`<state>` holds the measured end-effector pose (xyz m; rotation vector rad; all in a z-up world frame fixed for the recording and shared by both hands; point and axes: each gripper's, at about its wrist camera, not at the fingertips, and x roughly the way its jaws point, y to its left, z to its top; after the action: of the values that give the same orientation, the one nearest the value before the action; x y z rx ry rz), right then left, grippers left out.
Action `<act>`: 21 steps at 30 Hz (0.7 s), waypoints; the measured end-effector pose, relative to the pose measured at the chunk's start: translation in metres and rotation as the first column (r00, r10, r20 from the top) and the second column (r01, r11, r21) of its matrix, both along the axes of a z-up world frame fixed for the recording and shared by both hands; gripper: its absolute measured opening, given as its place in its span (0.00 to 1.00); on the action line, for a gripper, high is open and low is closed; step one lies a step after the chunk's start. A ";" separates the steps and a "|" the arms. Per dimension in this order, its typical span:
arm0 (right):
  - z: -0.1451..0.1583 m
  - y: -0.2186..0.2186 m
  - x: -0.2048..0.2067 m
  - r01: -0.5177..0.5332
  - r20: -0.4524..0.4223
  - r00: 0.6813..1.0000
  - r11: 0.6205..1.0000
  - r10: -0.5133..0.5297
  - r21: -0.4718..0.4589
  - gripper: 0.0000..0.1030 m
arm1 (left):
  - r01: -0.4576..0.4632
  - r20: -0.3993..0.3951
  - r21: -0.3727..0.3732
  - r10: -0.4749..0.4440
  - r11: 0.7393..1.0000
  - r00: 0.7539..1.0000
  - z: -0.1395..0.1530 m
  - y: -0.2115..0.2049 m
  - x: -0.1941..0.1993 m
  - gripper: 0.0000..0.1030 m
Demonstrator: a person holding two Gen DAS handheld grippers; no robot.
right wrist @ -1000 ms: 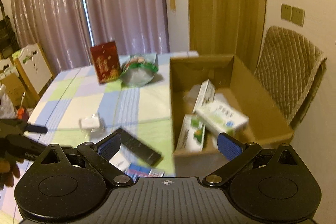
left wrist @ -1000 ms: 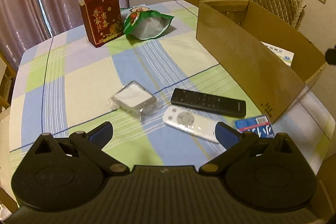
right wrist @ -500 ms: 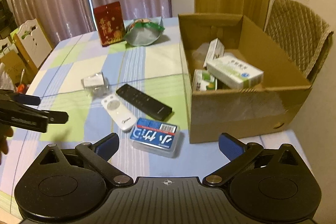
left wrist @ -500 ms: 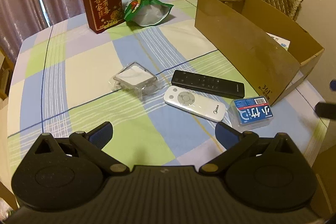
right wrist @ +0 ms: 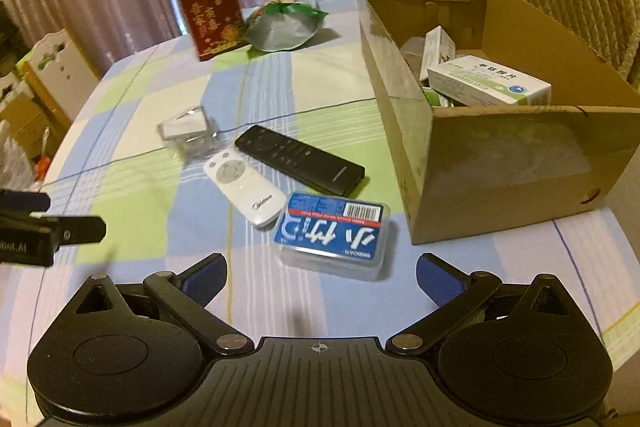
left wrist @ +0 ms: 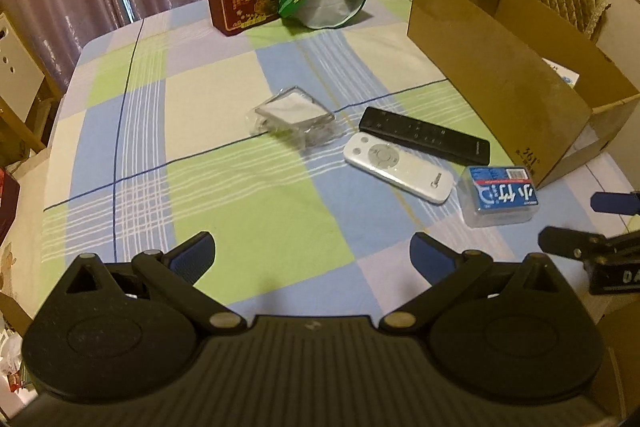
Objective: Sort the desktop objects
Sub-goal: 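Lower the right tool toward the blue dental floss box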
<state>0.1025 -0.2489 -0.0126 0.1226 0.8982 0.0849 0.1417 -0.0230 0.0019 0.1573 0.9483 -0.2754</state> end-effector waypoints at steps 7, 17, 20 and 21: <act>-0.018 0.019 0.018 0.153 -0.016 0.988 0.987 -0.154 -0.040 1.00 | 0.079 -0.009 -0.012 -0.079 0.997 0.997 -0.013 0.008 0.032 0.99; -0.045 0.032 0.042 0.221 -0.009 0.974 0.965 -0.225 -0.143 1.00 | 0.178 -0.019 -0.030 -0.178 0.984 0.984 -0.031 0.022 0.074 0.99; -0.050 0.032 0.045 0.228 -0.006 0.973 0.961 -0.232 -0.157 1.00 | 0.192 -0.030 -0.039 -0.193 0.981 0.981 -0.038 0.024 0.081 0.99; -0.051 0.032 0.045 0.231 -0.006 0.972 0.960 -0.235 -0.158 1.00 | 0.195 -0.032 -0.042 -0.196 0.980 0.980 -0.039 0.024 0.082 0.99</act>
<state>0.1479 -0.2174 -0.0636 0.0825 0.9061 -0.2073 0.2240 0.0013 -0.0373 0.2113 0.9641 -0.4790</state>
